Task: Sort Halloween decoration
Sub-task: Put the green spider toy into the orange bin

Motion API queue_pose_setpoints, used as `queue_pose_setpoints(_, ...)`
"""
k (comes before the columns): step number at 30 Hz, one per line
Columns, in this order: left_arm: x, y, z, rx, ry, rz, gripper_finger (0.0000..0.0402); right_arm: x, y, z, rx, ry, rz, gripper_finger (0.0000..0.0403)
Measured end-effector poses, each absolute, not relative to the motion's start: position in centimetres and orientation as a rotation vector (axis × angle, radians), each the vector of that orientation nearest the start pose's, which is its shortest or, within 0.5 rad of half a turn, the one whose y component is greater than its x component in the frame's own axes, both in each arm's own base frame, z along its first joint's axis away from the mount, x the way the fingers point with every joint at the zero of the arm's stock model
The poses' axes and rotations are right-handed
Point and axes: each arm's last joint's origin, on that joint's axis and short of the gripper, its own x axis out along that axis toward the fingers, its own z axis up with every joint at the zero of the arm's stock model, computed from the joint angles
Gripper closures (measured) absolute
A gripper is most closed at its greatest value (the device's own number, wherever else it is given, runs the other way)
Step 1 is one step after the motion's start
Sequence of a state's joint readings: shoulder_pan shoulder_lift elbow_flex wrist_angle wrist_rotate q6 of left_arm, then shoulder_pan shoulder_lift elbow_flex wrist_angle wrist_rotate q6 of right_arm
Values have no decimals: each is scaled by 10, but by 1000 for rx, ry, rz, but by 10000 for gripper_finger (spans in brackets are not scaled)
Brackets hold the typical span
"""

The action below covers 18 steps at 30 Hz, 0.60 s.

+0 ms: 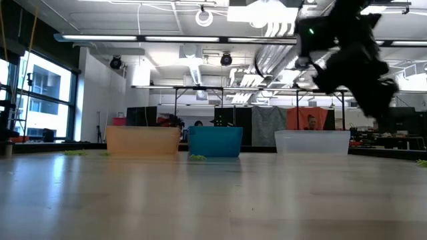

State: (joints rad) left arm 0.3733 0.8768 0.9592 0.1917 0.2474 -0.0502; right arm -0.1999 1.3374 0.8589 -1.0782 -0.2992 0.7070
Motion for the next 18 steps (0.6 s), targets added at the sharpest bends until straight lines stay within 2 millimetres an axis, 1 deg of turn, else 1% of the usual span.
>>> queue_pose_setpoints(2,173,60,412,35,-264,119,214,190,-26,185,997,1577,-557,146)
queue_pose_setpoints(4,173,60,412,35,-264,119,214,177,-21,170,1040,1645,-651,146)
queue_pose_setpoints(8,173,60,412,36,-264,119,214,158,-17,149,1092,1714,-791,148)
queue_pose_setpoints(10,173,60,412,36,-264,119,214,155,-17,144,1103,1708,-809,150)
queue_pose_setpoints(13,173,60,412,34,-264,119,214,161,-18,141,1111,1643,-787,155)
queue_pose_setpoints(18,173,60,412,31,-264,118,214,163,-21,140,1072,1575,-871,176)
